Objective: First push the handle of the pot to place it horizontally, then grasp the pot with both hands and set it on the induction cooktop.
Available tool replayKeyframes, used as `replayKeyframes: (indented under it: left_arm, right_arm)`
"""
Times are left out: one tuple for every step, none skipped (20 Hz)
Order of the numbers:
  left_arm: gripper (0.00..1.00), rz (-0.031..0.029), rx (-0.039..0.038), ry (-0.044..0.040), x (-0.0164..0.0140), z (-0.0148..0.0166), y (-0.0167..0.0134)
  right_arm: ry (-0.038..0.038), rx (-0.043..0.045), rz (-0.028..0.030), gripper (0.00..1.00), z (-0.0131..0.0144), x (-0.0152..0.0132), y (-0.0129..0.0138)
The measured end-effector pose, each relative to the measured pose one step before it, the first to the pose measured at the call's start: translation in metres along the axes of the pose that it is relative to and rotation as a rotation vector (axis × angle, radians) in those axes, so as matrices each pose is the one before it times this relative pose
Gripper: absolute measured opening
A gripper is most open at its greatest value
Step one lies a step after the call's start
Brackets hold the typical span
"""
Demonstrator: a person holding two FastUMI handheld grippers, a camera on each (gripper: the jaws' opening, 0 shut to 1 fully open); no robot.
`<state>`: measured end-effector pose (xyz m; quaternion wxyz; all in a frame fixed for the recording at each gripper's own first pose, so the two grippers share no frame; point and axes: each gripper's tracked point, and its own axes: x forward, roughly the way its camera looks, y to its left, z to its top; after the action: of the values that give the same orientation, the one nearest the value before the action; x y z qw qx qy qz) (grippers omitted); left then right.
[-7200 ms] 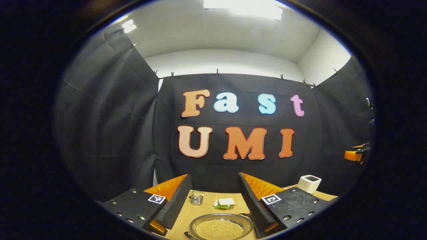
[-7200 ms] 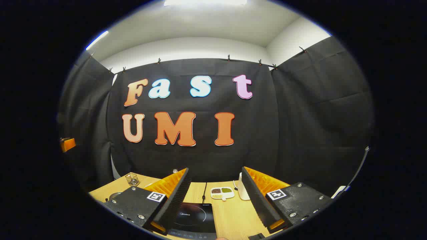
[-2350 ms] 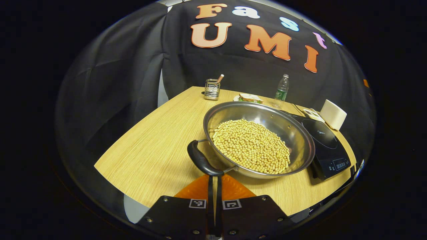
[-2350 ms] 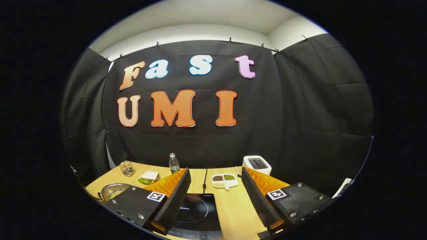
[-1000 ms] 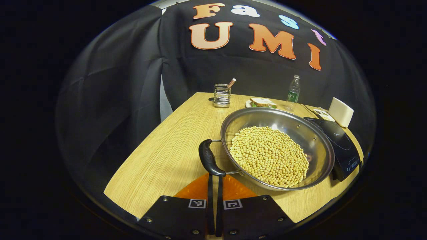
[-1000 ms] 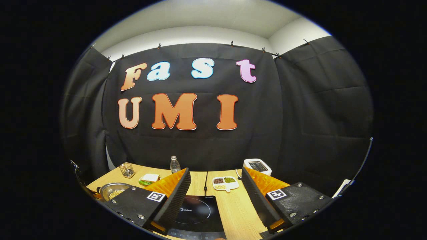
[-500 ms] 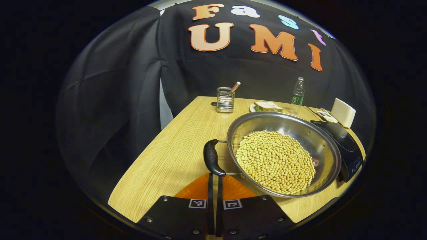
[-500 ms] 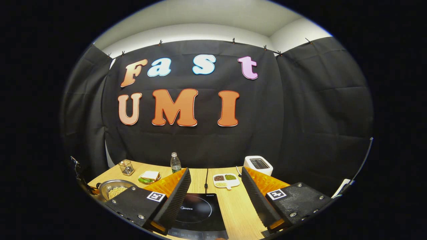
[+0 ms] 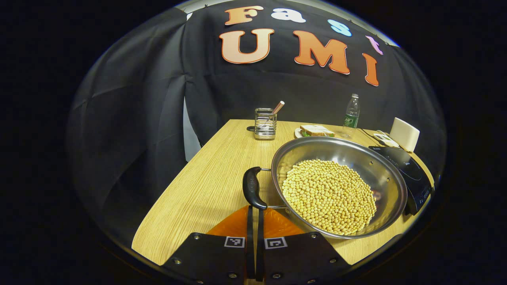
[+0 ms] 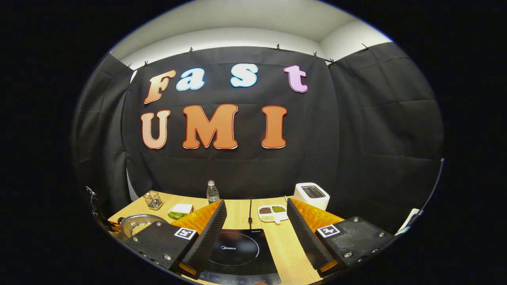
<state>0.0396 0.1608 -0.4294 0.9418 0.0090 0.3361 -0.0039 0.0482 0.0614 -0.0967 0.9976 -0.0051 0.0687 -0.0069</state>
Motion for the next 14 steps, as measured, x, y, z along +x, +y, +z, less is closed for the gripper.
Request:
replayKeyframes:
  left_arm:
    - [0.03, -0.0048, 0.00017, -0.00098, 0.00307, 0.00139, 0.00018]
    - [0.03, -0.00486, -0.00003, -0.00136, 0.00256, 0.00084, 0.00024]
    - [0.03, -0.01033, -0.00667, -0.00089, 0.00286, 0.00114, -0.00105]
    - [0.02, -0.0074, -0.00472, 0.00283, 0.00174, -0.00047, -0.00003]
    - [0.02, -0.00475, 0.0009, 0.00203, 0.00409, 0.00073, -0.00051]
    - [0.02, -0.00397, 0.00307, -0.00064, 0.00271, -0.00025, -0.00008]
    - [0.02, -0.00406, 0.00248, 0.00065, 0.00334, 0.0012, 0.00039]
    - [0.02, -0.003, -0.00065, 0.0003, 0.0028, -0.00006, 0.00041]
    - [0.02, -0.00209, -0.00188, -0.00052, 0.00191, 0.00121, 0.00025]
    - [0.02, -0.00356, -0.00088, -0.00015, 0.0017, -0.00009, 0.00107]
    - [0.02, -0.00249, -0.00307, -0.00107, 0.00224, 0.00099, 0.00062]
    - [0.02, -0.00305, -0.00285, 0.00078, 0.00046, 0.00074, 0.00092]
    - [0.02, -0.00149, -0.00143, -0.00139, 0.00147, 0.00148, 0.00103]
    - [0.02, -0.00165, -0.00015, -0.00372, 0.00218, 0.00072, 0.00146]
  right_arm:
    - [0.00319, 0.00094, -0.00043, 1.0, -0.00213, -0.00004, 0.00061]
    - [0.00354, 0.00318, -0.00173, 1.0, -0.00199, -0.00009, 0.00018]
    - [0.00408, 0.00338, -0.00124, 0.95, -0.00235, 0.0014, 0.00084]
    - [0.00354, 0.00246, -0.00369, 0.95, -0.00157, 0.00176, -0.00037]
    - [0.00339, 0.00191, -0.00446, 0.95, -0.00172, 0.00094, 0.0003]
    - [0.00244, 0.00196, -0.00327, 0.95, -0.00193, 0.00126, 0.00108]
    - [0.00066, 0.00112, -0.00421, 1.0, -0.00166, 0.00129, 0.00106]
    - [0.00182, -0.00187, -0.00318, 1.0, -0.00268, 0.00085, 0.00134]
    - [0.00539, -0.00225, -0.00222, 0.95, -0.00392, 0.00059, 0.00149]
    - [0.00946, -0.00246, 0.00046, 1.0, -0.00366, 0.00166, 0.00248]
    - [0.00866, -0.00082, 0.00193, 0.95, -0.00412, 0.00069, 0.0032]
    - [0.00706, 0.00006, 0.00245, 0.95, -0.00353, 0.00096, 0.00329]
    - [0.008, -0.00041, 0.0038, 0.95, -0.00393, 0.00146, 0.00349]
    - [0.0085, -0.00042, 0.00161, 0.95, -0.00306, 0.00158, 0.00338]
